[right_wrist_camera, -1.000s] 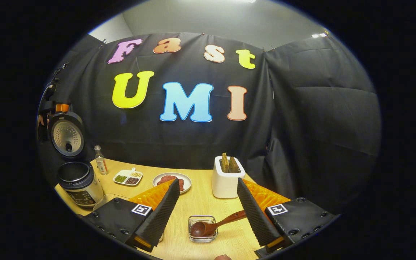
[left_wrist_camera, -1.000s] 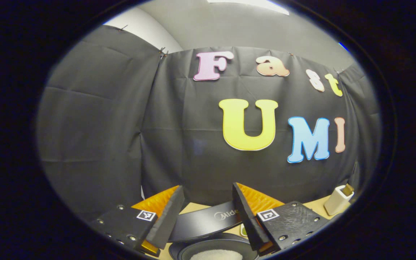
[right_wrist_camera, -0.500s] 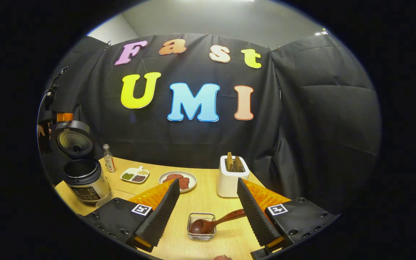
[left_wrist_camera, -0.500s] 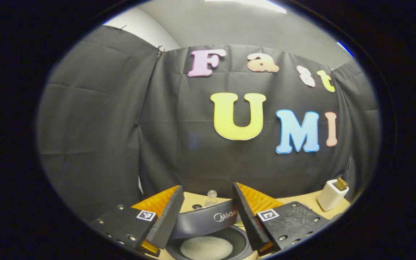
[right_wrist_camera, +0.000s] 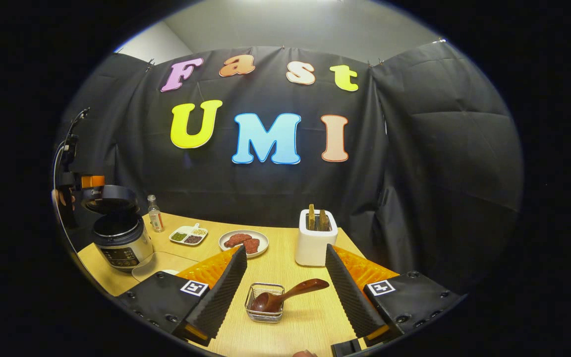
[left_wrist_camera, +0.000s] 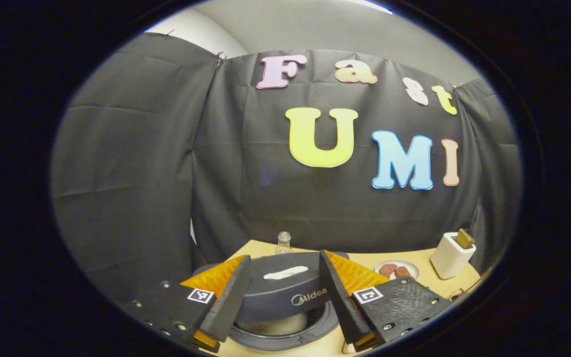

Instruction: Close the left gripper, press the button to open the rice cooker; take a wooden spoon from the chopstick holder with the right hand, scoop a spoonful of rice and pour it into the rice cooker, then put the wooden spoon back into the chopstick holder.

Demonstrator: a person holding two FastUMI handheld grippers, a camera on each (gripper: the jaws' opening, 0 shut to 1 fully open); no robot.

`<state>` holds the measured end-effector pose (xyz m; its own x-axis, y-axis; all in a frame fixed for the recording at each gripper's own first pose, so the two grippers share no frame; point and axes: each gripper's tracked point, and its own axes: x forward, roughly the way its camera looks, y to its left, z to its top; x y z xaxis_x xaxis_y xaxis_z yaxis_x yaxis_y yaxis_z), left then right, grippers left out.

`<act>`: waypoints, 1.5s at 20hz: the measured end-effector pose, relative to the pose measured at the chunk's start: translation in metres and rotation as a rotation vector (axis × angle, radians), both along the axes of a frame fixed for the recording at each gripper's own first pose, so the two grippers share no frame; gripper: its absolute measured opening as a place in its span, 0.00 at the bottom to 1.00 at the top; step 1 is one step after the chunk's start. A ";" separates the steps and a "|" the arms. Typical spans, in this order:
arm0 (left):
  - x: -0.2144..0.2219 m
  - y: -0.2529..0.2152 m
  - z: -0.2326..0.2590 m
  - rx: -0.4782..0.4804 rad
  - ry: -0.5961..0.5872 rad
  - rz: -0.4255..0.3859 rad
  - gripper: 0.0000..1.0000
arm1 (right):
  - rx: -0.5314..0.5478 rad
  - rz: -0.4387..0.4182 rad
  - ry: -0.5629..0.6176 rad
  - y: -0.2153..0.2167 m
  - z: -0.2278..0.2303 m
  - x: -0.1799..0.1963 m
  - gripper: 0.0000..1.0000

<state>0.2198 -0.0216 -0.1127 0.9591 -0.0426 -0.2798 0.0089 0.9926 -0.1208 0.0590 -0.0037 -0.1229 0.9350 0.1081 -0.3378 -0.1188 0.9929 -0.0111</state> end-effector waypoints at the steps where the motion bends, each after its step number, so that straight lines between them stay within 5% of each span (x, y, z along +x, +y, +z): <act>1: -0.005 -0.004 -0.007 0.001 0.005 0.000 0.84 | 0.001 0.001 0.001 -0.003 -0.001 -0.002 1.00; 19: -0.056 -0.035 -0.113 0.090 0.092 0.019 0.84 | -0.051 -0.034 0.018 -0.067 -0.003 -0.030 1.00; 21: -0.056 -0.035 -0.115 0.088 0.055 0.043 0.90 | -0.051 -0.040 0.017 -0.070 -0.002 -0.032 1.00; 30: -0.060 -0.040 -0.102 0.124 0.031 0.075 0.87 | -0.018 -0.020 -0.041 -0.070 0.017 -0.035 1.00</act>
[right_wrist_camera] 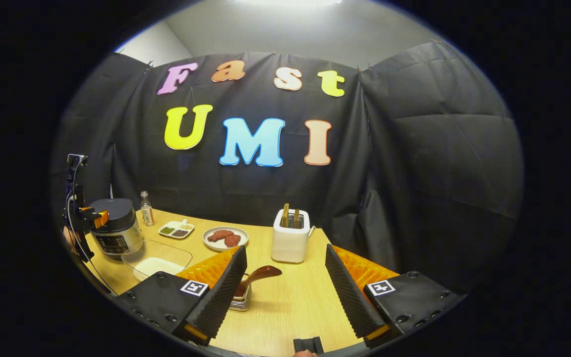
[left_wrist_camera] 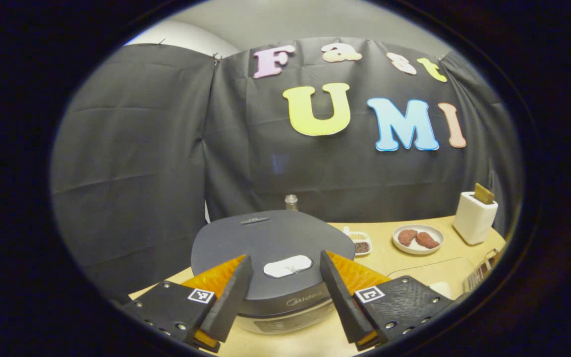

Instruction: Close the left gripper, press the button to open the rice cooker; take a wooden spoon from the chopstick holder with the right hand, scoop a spoonful of rice and pour it into the rice cooker, then put the wooden spoon back into the chopstick holder.

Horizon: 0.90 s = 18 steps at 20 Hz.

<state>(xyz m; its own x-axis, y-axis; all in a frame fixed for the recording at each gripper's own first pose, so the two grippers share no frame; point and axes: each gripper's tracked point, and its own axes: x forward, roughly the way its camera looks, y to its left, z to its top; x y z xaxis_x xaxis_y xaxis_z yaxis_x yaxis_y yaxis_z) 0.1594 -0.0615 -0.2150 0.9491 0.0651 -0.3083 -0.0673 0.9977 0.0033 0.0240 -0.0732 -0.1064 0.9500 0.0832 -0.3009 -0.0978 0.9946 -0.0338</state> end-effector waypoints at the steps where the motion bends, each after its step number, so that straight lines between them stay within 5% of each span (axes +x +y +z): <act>1: -0.007 -0.003 0.012 -0.009 -0.001 0.004 0.87 | 0.017 0.009 -0.009 0.002 0.003 0.001 1.00; 10: -0.104 -0.018 0.158 -0.037 -0.180 -0.099 0.87 | 0.098 0.086 -0.132 0.044 0.047 -0.007 1.00; 18: -0.175 0.015 0.208 0.026 -0.268 -0.169 0.87 | 0.120 0.078 -0.217 0.083 0.083 -0.040 1.00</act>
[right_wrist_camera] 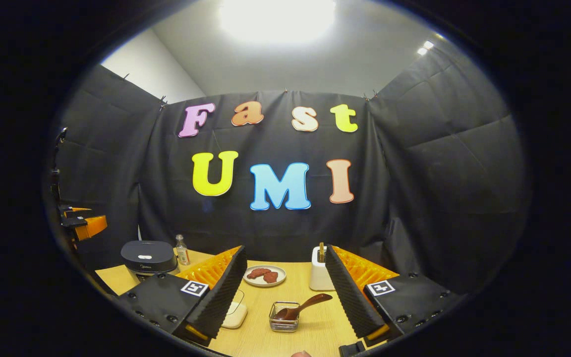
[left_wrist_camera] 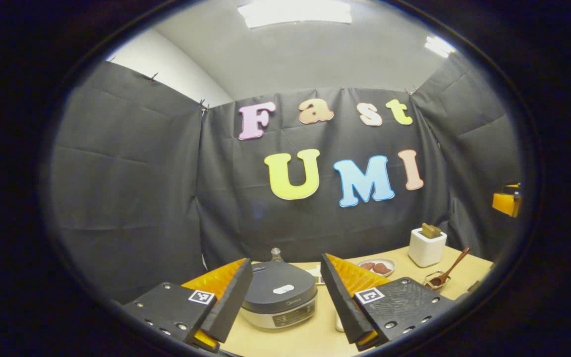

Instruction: Close the left gripper, press the button to open the rice cooker; take a wooden spoon from the chopstick holder with the right hand, scoop a spoonful of rice and pour it into the rice cooker, then put the wooden spoon back into the chopstick holder.

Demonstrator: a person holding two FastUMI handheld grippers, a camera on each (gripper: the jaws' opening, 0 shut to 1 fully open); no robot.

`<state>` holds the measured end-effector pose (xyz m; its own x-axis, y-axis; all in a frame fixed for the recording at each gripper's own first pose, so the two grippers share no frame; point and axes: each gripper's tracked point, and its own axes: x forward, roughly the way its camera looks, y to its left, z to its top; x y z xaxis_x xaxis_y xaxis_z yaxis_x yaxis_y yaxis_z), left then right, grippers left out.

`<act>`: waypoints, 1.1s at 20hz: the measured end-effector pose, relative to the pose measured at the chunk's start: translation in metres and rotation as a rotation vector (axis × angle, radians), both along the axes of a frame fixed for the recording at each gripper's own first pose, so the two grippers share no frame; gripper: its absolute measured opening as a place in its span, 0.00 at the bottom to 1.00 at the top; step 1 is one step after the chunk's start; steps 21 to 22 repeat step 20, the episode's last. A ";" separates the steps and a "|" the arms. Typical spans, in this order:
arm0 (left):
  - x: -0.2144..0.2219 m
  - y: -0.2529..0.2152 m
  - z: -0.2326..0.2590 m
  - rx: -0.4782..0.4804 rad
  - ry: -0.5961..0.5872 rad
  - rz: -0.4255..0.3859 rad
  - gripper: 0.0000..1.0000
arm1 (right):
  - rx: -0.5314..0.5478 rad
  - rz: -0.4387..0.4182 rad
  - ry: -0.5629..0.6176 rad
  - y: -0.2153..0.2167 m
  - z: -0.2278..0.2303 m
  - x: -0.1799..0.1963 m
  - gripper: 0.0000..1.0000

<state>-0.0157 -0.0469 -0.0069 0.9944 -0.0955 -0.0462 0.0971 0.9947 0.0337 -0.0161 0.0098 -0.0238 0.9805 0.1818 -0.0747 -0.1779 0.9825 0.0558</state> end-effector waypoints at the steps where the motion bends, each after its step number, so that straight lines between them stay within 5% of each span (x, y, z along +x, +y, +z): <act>1: -0.009 0.004 -0.001 0.001 0.007 -0.007 0.87 | 0.003 0.001 -0.002 0.006 0.000 -0.006 1.00; 9: -0.041 0.029 0.001 -0.080 0.026 -0.009 0.87 | 0.000 0.014 0.000 0.026 0.004 -0.029 1.00; 22: -0.049 0.039 0.005 -0.076 0.014 -0.020 0.87 | -0.005 -0.010 -0.005 0.027 0.010 -0.037 1.00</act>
